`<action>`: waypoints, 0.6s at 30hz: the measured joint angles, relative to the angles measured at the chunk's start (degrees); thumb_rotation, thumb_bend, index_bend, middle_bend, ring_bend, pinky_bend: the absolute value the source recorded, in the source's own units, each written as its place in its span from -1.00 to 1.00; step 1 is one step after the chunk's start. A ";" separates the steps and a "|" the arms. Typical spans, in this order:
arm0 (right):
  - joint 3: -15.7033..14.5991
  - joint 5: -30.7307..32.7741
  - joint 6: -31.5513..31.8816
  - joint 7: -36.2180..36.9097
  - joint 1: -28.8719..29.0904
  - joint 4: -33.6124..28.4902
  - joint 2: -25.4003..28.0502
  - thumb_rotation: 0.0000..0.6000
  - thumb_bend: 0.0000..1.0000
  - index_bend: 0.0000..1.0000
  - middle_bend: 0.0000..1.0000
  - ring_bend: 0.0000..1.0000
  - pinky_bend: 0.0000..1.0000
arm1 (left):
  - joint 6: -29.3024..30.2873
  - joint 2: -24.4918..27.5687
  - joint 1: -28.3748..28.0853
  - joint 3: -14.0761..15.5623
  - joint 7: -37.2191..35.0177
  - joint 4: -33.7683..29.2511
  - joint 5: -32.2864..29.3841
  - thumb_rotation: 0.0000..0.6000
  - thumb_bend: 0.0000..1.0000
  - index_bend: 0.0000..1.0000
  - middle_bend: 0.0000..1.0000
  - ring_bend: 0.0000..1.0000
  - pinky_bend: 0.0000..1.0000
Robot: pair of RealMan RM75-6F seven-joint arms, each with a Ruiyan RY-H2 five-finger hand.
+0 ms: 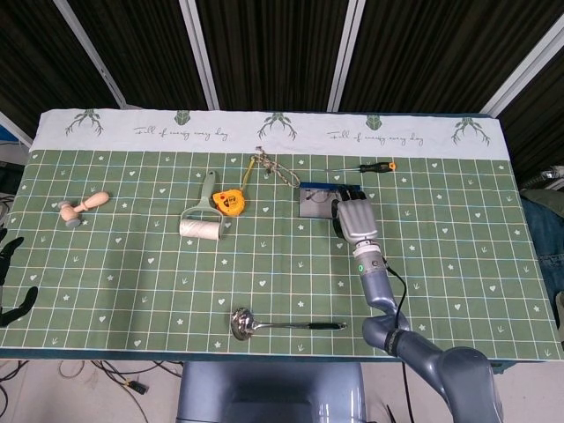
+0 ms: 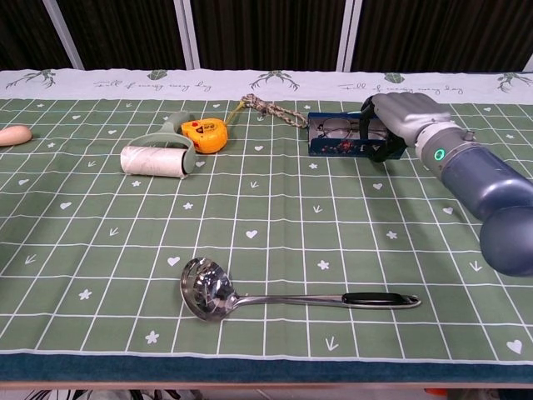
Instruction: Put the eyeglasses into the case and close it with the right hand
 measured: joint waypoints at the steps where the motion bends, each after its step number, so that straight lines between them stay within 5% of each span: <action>1: 0.02 0.06 -0.06 0.05 -0.03 -0.10 0.01 1.00 0.10 0.15 -0.62 -0.71 -0.55 | -0.01 0.01 -0.01 -0.01 0.02 -0.01 -0.01 1.00 -0.36 -0.76 -1.00 -1.00 -1.00; 11: 0.14 0.19 0.27 0.72 -0.88 -4.13 1.56 1.00 0.14 0.17 -0.62 -0.71 -0.55 | 0.01 0.09 0.02 -0.05 -0.22 -0.11 -0.07 1.00 -0.36 -0.76 -1.00 -1.00 -1.00; 18: -1.34 -1.12 2.53 -0.54 -3.26 -14.18 6.01 1.00 0.14 0.17 -0.62 -0.71 -0.55 | 0.08 0.09 0.05 -0.01 -0.18 -0.07 0.04 1.00 -0.37 -0.76 -1.00 -1.00 -1.00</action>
